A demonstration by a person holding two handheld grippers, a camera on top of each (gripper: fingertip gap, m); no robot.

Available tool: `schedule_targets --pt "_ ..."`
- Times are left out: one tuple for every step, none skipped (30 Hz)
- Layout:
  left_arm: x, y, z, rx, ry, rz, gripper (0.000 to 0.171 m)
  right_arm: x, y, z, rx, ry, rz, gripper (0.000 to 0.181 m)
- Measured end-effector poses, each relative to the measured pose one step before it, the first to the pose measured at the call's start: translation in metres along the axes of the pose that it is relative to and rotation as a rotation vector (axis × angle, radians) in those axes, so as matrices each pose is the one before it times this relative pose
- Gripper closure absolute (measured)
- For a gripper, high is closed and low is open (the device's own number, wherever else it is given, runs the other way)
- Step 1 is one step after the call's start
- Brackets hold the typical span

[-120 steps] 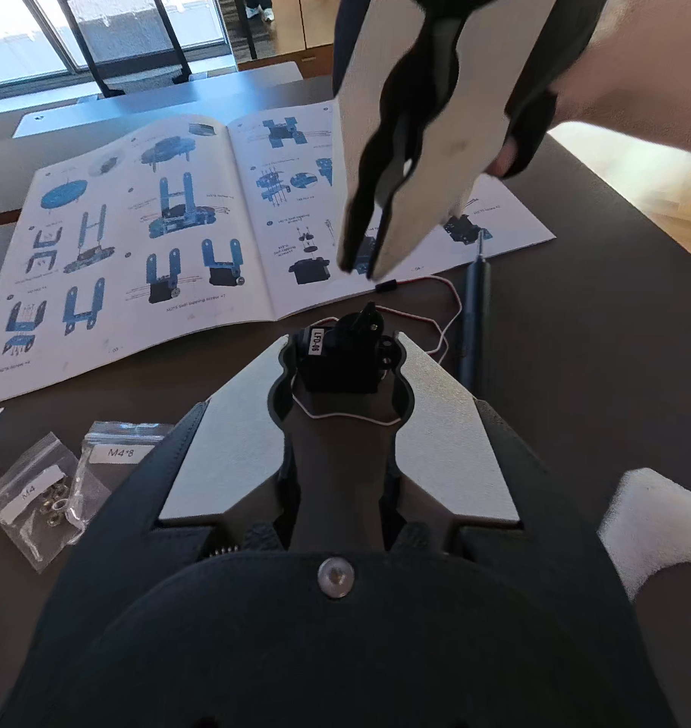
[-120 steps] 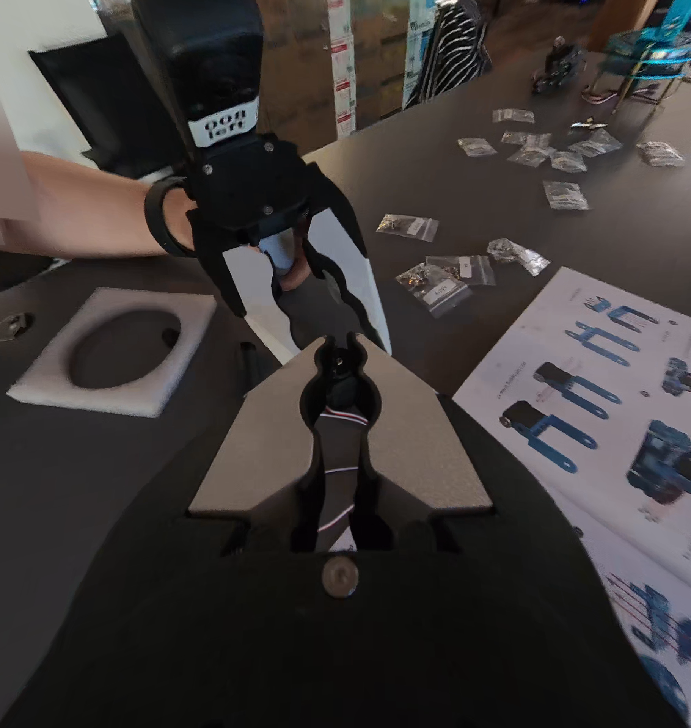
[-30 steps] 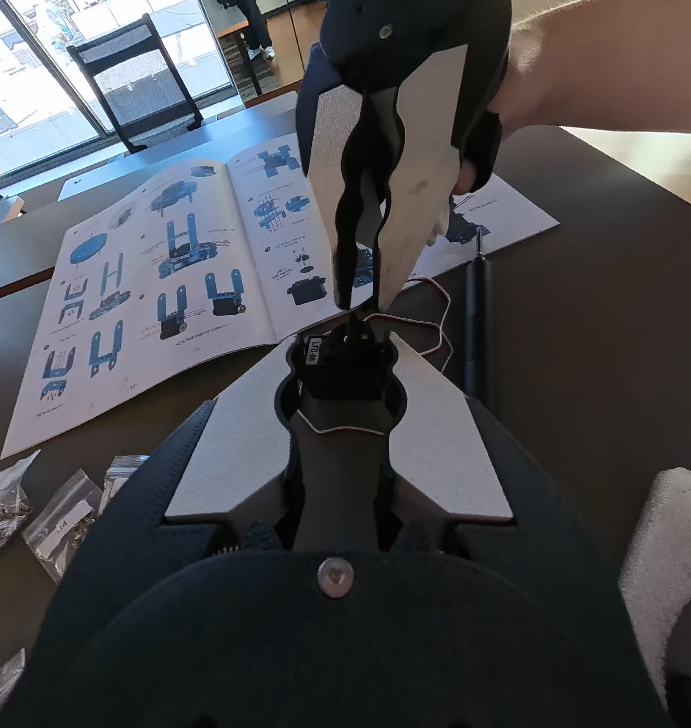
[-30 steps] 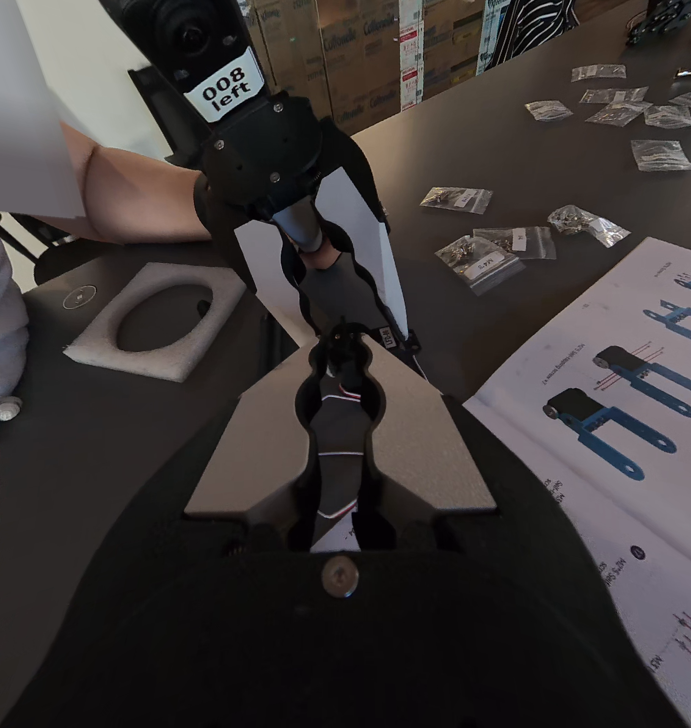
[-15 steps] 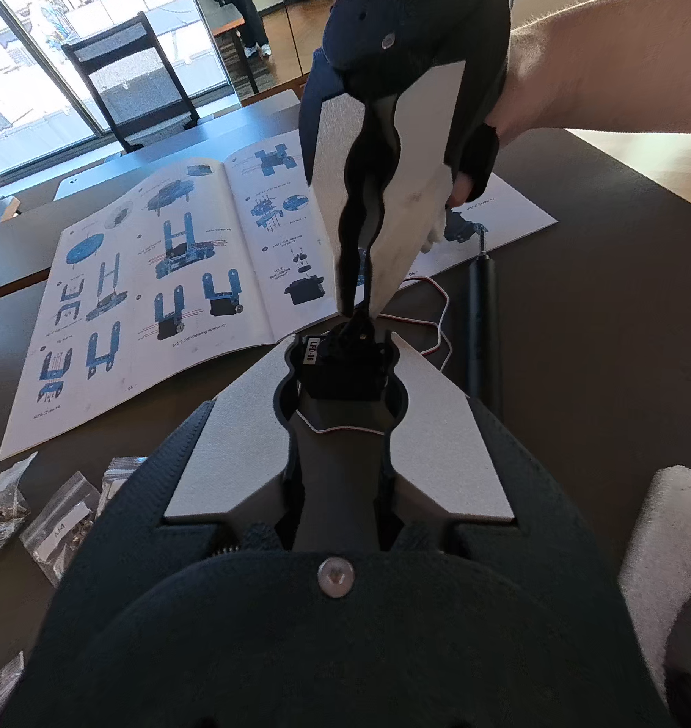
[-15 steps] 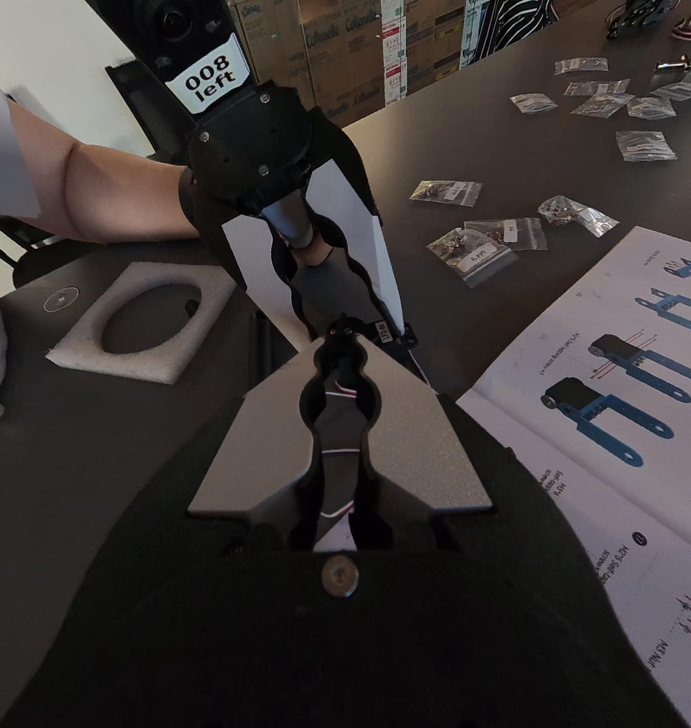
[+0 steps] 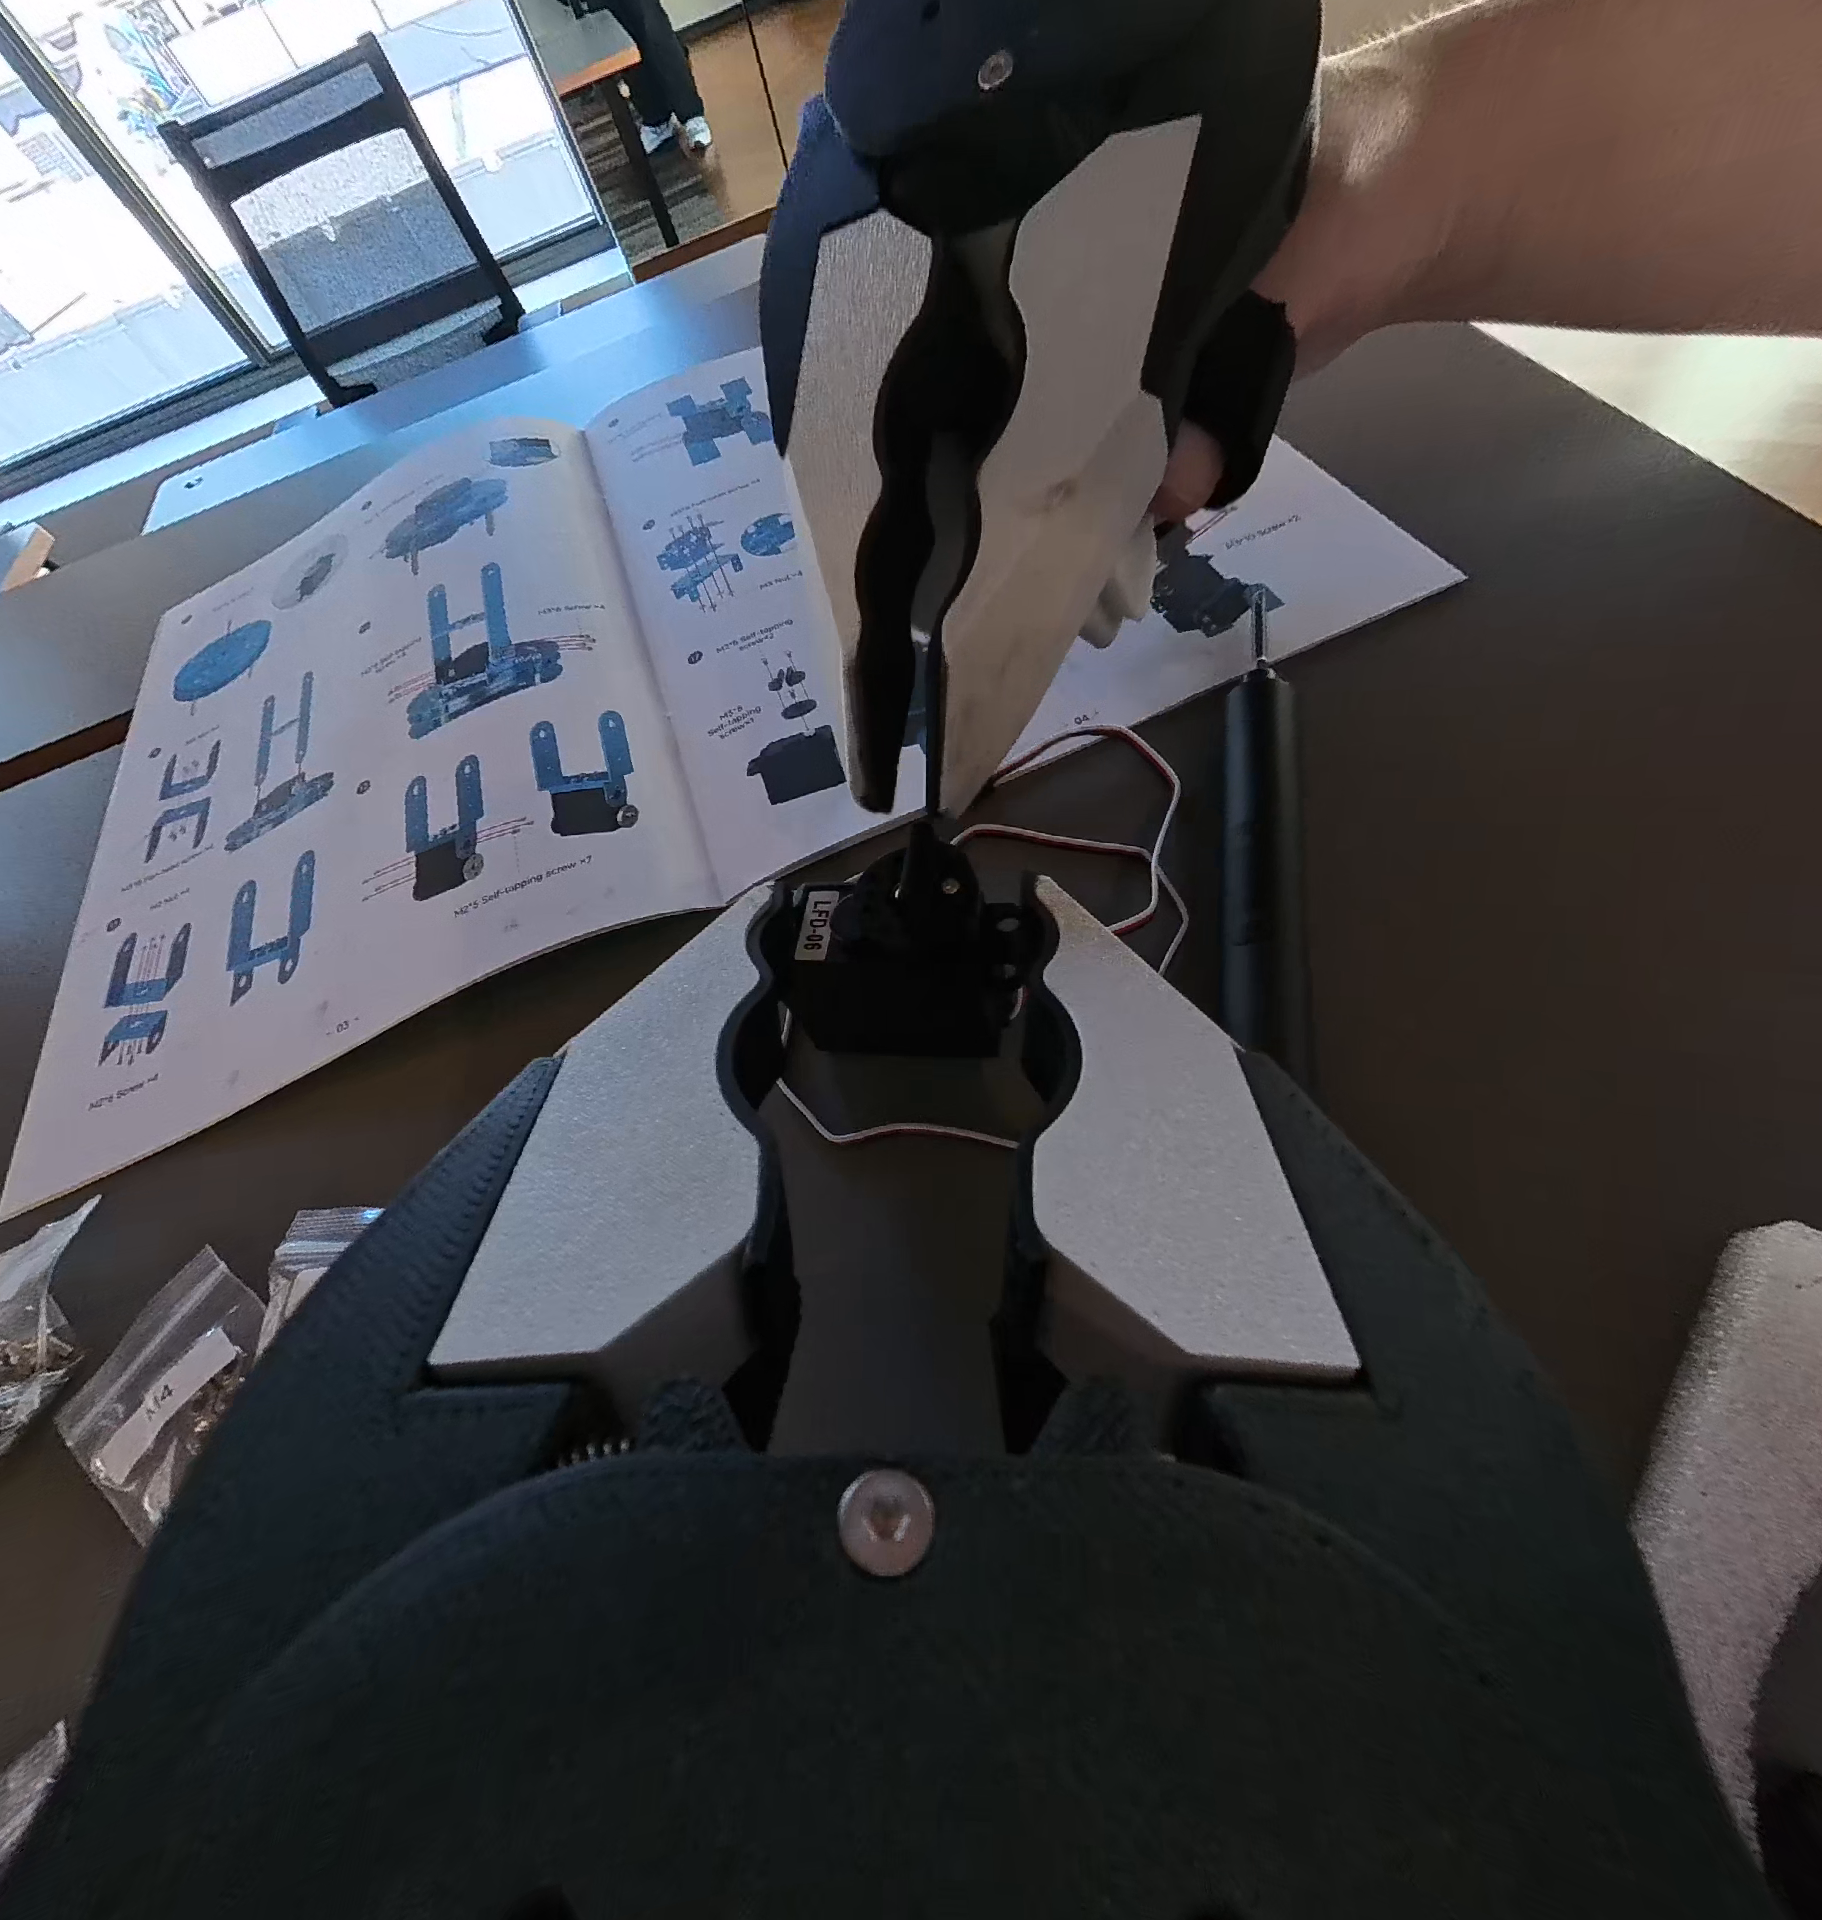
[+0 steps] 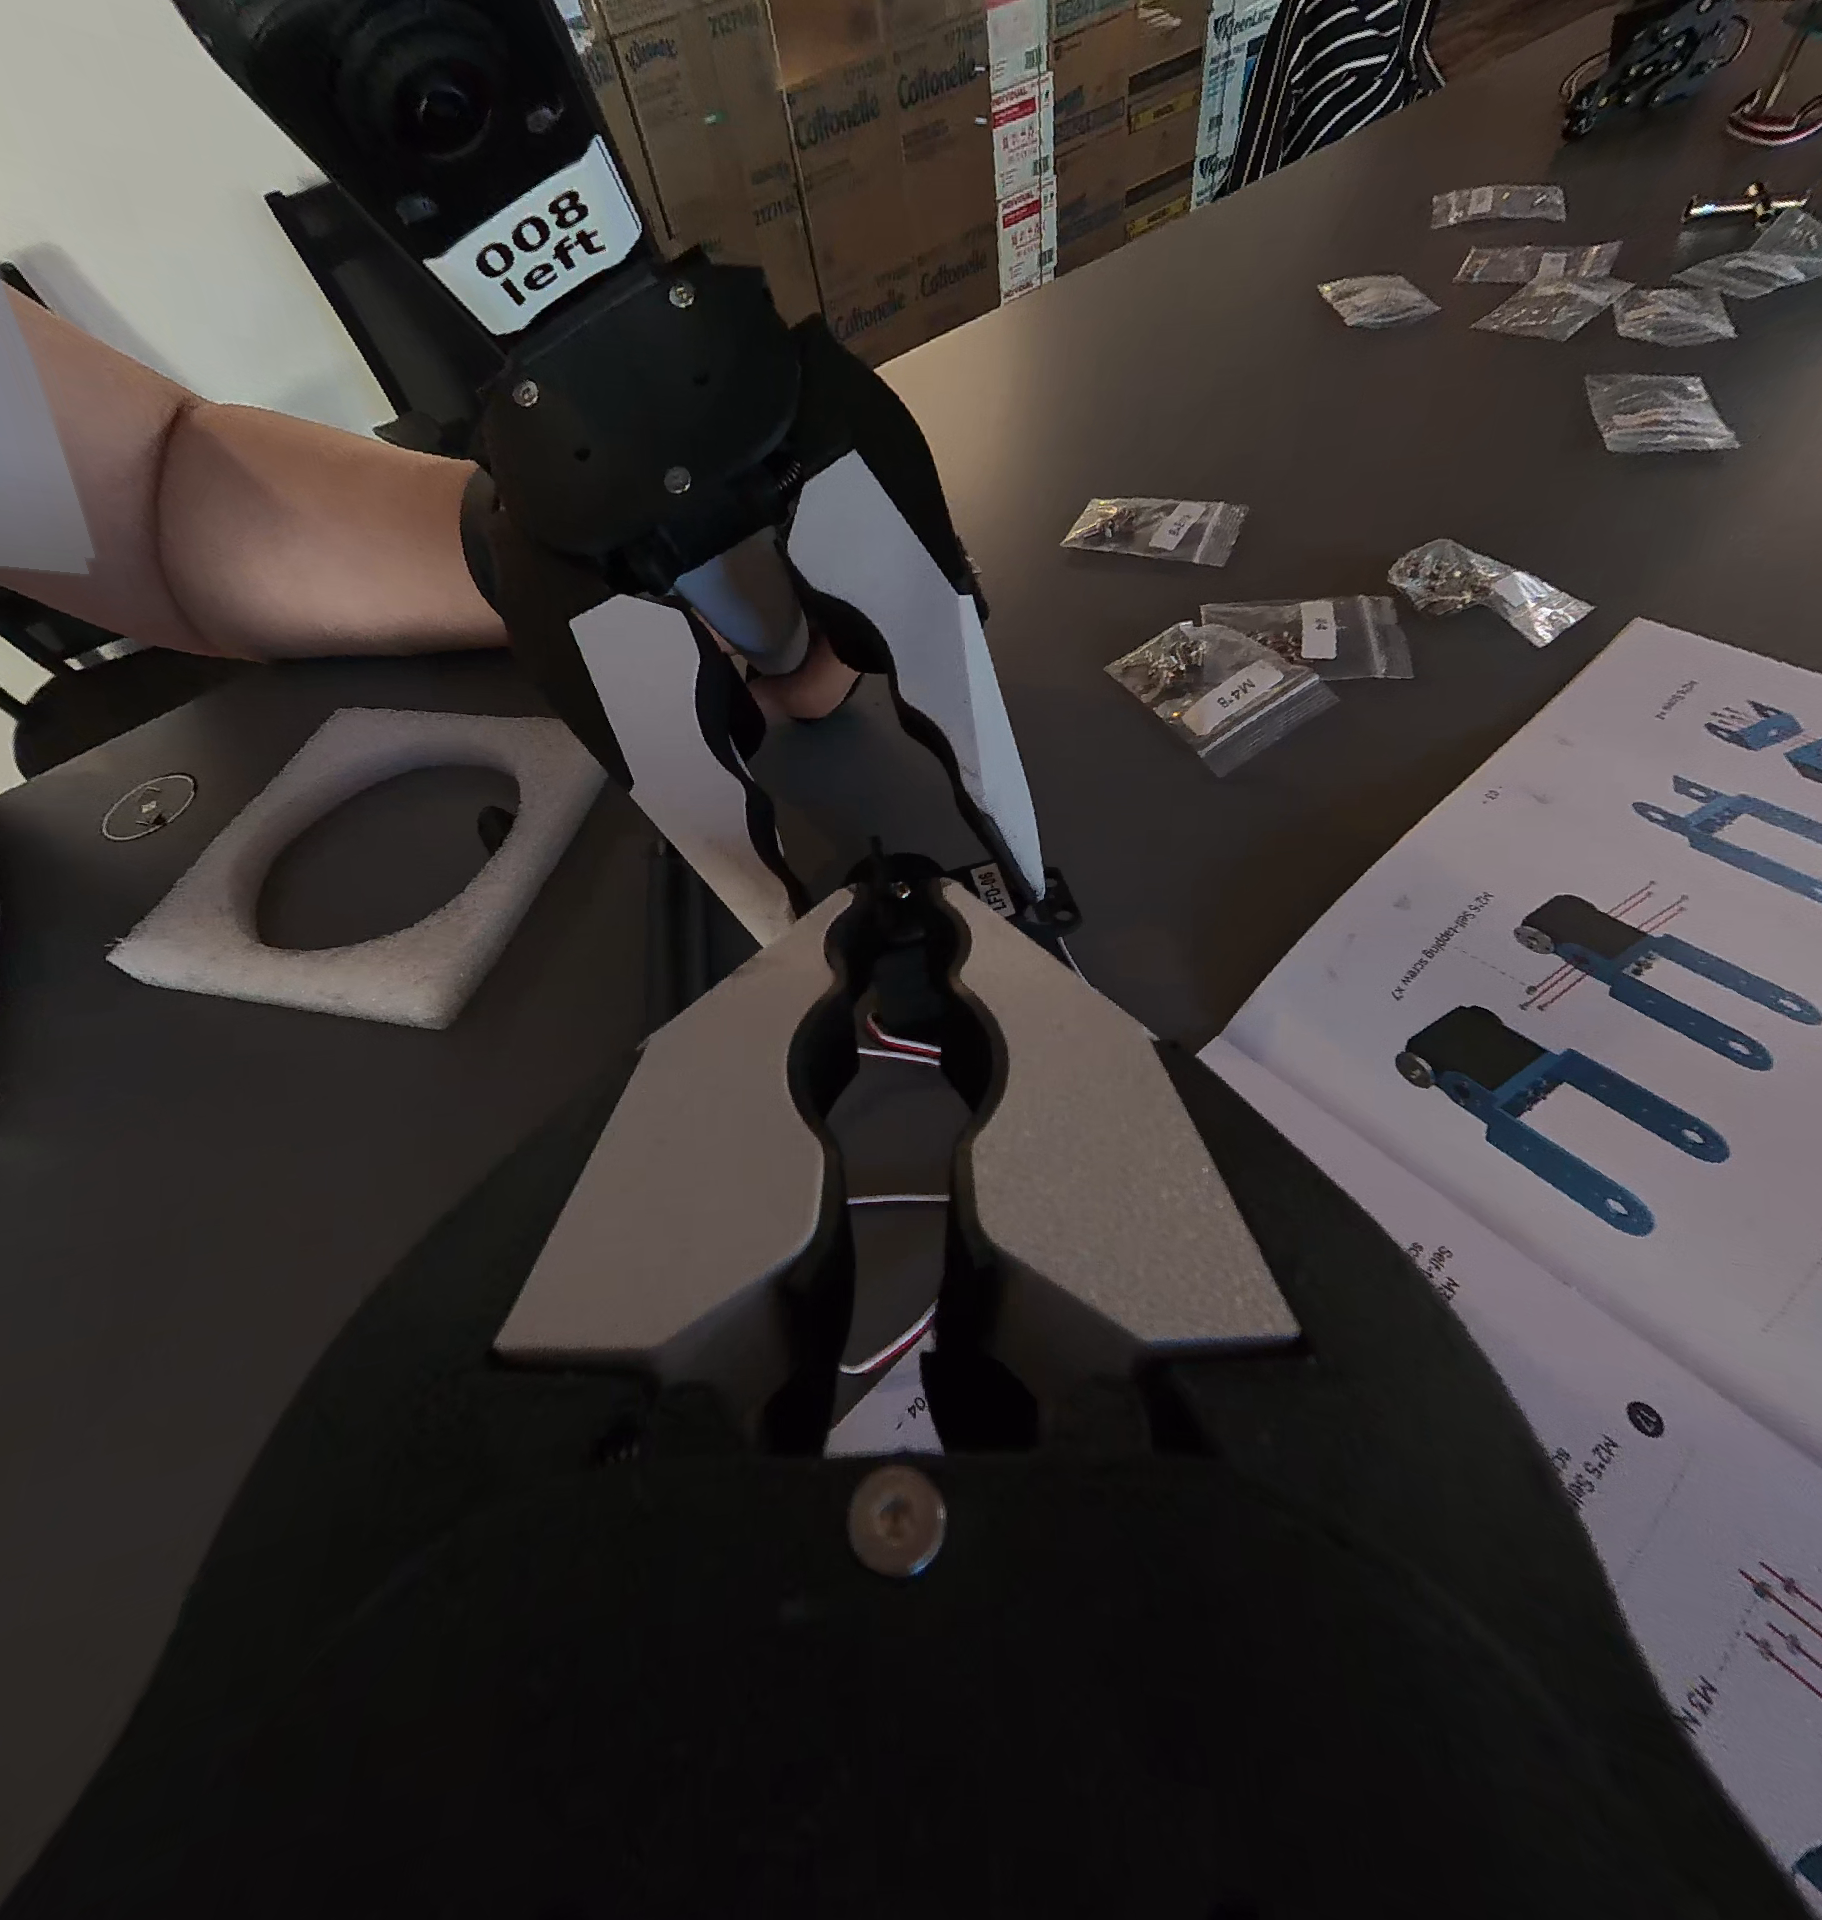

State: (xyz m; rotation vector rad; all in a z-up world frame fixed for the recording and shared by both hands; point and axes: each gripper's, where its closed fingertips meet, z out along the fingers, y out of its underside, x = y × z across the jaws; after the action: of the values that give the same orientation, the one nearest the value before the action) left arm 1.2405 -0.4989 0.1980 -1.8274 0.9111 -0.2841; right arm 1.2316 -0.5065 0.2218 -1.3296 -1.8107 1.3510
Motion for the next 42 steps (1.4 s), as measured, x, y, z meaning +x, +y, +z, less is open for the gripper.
schedule_targets --pt "0.00001 0.00000 0.00003 -0.00033 -0.0003 0.0003 0.130 -0.00044 -0.00101 -0.00032 0.0026 -0.0025 -0.0001 0.174" --pt "-0.00001 0.00001 0.00003 -0.00040 -0.0005 0.0002 0.130 -0.00079 -0.00028 0.00039 -0.0016 -0.0077 0.0027 0.174" --pt "-0.00013 -0.00004 0.00011 -0.00018 -0.0008 0.0002 0.130 -0.00074 0.00068 0.00079 -0.0091 -0.0080 0.0043 0.174" --pt "-0.00005 0.00004 0.00010 0.00000 -0.0009 0.0002 0.130 -0.00085 0.00095 0.00098 -0.0106 -0.0069 0.0007 0.174" --pt "0.00006 -0.00003 -0.00001 0.00003 -0.0003 0.0005 0.130 -0.00099 0.00082 0.00084 -0.0087 -0.0049 -0.0043 0.175" --pt "0.00018 -0.00006 -0.00002 0.00004 -0.0002 0.0009 0.130 0.00032 0.00106 0.00065 -0.0090 0.0052 -0.0057 0.175" --pt "0.00002 0.00008 0.00002 -0.00016 -0.0006 0.0008 0.130 0.00043 0.00081 0.00039 -0.0058 0.0060 -0.0060 0.175" --pt "0.00003 -0.00006 0.00010 -0.00026 -0.0004 0.0007 0.130 -0.00036 0.00018 0.00007 -0.0014 -0.0003 -0.0006 0.175" --pt "0.00015 0.00002 0.00009 -0.00003 -0.0003 0.0005 0.130 0.00095 -0.00028 -0.00021 0.0011 0.0066 0.0025 0.175" --pt "0.00005 -0.00004 -0.00001 0.00007 -0.0005 0.0003 0.130 0.00132 -0.00121 -0.00066 0.0082 0.0110 -0.0019 0.175" --pt "0.00001 -0.00002 -0.00002 -0.00006 -0.0007 0.0004 0.130 0.00042 -0.00188 -0.00085 0.0119 0.0048 -0.0009 0.175" --pt "-0.00002 0.00002 0.00014 -0.00019 -0.0010 0.0004 0.130 -0.00037 -0.00149 -0.00077 0.0083 -0.0013 0.0052 0.176" --pt "-0.00002 -0.00003 -0.00001 -0.00001 -0.0009 0.0005 0.130 -0.00045 -0.00066 -0.00039 0.0031 -0.0023 0.0059 0.175" --pt "-0.00011 -0.00015 0.00005 0.00088 -0.0017 0.0001 0.130 -0.00011 0.00013 -0.00049 -0.0025 0.0034 0.0001 0.175" --pt "-0.00050 -0.00066 -0.00022 0.00419 -0.0037 -0.0012 0.129 0.00021 0.00018 -0.00096 -0.0038 0.0096 -0.0054 0.175" --pt "-0.00038 -0.00208 -0.00088 0.01304 -0.0016 -0.0042 0.128 -0.00007 -0.00065 -0.00179 -0.0019 0.0135 -0.0068 0.174" --pt "0.00013 -0.00398 -0.00202 0.02117 0.0051 -0.0078 0.127 -0.00047 -0.00162 -0.00312 0.0018 0.0159 -0.0064 0.174" --pt "-0.00082 -0.00515 -0.00349 0.01838 0.0007 -0.0063 0.127 -0.00109 -0.00304 -0.00461 0.0095 0.0204 -0.0067 0.173" --pt "-0.00359 -0.00526 -0.00537 0.00732 -0.0173 0.0022 0.127 -0.00147 -0.00396 -0.00622 0.0189 0.0246 -0.0063 0.172" --pt "-0.00559 -0.00532 -0.00739 -0.00803 -0.0294 0.0164 0.127 -0.00256 -0.00331 -0.00756 0.0207 0.0243 -0.0021 0.171" --pt "-0.00734 -0.00418 -0.00924 -0.03284 -0.0362 0.0351 0.131 -0.00408 -0.00221 -0.00895 0.0181 0.0209 0.0012 0.170" --pt "-0.01133 -0.00054 -0.01054 -0.07051 -0.0538 0.0605 0.133 -0.00454 -0.00078 -0.01020 0.0147 0.0246 0.0020 0.169" --pt "-0.01816 0.00550 -0.01142 -0.11827 -0.0834 0.0933 0.133 -0.00472 0.00108 -0.01103 0.0107 0.0275 0.0019 0.169" --pt "-0.02560 0.01111 -0.01236 -0.15678 -0.1159 0.1245 0.129 -0.00568 0.00317 -0.01103 0.0059 0.0225 0.0026 0.168" --pt "-0.02919 0.01512 -0.01228 -0.16823 -0.1291 0.1441 0.130 -0.00715 0.00483 -0.01066 0.0007 0.0111 0.0016 0.166" --pt "-0.02850 0.01697 -0.01087 -0.15760 -0.1223 0.1487 0.129 -0.00714 0.00626 -0.01017 -0.0052 0.0088 0.0029 0.166" --pt "-0.02492 0.01647 -0.00861 -0.13347 -0.1049 0.1391 0.127 -0.00650 0.00644 -0.00920 -0.0066 0.0079 0.0040 0.166" --pt "-0.01892 0.01339 -0.00694 -0.09462 -0.0763 0.1174 0.125 -0.00624 0.00594 -0.00812 -0.0043 0.0042 0.0057 0.165" --pt "-0.01133 0.00951 -0.00608 -0.05538 -0.0387 0.0887 0.127 -0.00571 0.00535 -0.00713 -0.0058 0.0001 0.0056 0.165" --pt "-0.00600 0.00707 -0.00629 -0.03390 -0.0138 0.0649 0.129 -0.00444 0.00450 -0.00618 -0.0047 0.0012 0.0027 0.164" --pt "-0.00422 0.00675 -0.00634 -0.03268 -0.0121 0.0553 0.130 -0.00342 0.00276 -0.00516 0.0015 0.0002 -0.0004 0.163" --pt "-0.00360 0.00730 -0.00644 -0.03858 -0.0147 0.0553 0.130 -0.00300 0.00072 -0.00440 0.0099 -0.0039 -0.0037 0.163" --pt "-0.00234 0.00740 -0.00622 -0.03984 -0.0101 0.0491 0.128 -0.00226 -0.00121 -0.00348 0.0189 -0.0064 -0.0042 0.163" --pt "-0.00106 0.00661 -0.00592 -0.03616 -0.0017 0.0316 0.127 -0.00172 -0.00249 -0.00258 0.0238 -0.0115 -0.0006 0.163" --pt "0.00015 0.00562 -0.00573 -0.02994 0.0081 0.0136 0.125 -0.00188 -0.00290 -0.00165 0.0241 -0.0188 0.0040 0.163" --pt "0.00129 0.00455 -0.00572 -0.02359 0.0151 0.0042 0.124 -0.00165 -0.00284 -0.00096 0.0216 -0.0221 0.0065 0.163" --pt "0.00183 0.00406 -0.00568 -0.01943 0.0160 0.0000 0.124 -0.00106 -0.00221 -0.00037 0.0178 -0.0208 0.0061 0.163" --pt "0.00212 0.00376 -0.00577 -0.01629 0.0152 -0.0034 0.124 -0.00028 -0.00160 0.00018 0.0140 -0.0167 0.0047 0.163" --pt "0.00329 0.00328 -0.00553 -0.01118 0.0196 -0.0100 0.124 0.00046 -0.00071 0.00053 0.0117 -0.0123 0.0039 0.163" --pt "0.00605 0.00296 -0.00536 -0.00341 0.0345 -0.0261 0.124 0.00135 -0.00021 0.00098 0.0116 -0.0058 0.0069 0.162" --pt "0.00962 0.00262 -0.00521 0.00757 0.0547 -0.0526 0.123 0.00251 -0.00014 0.00133 0.0127 0.0028 0.0107 0.160" --pt "0.01280 0.00252 -0.00535 0.02047 0.0726 -0.0841 0.122 0.00265 0.00000 0.00165 0.0130 0.0076 0.0111 0.157"
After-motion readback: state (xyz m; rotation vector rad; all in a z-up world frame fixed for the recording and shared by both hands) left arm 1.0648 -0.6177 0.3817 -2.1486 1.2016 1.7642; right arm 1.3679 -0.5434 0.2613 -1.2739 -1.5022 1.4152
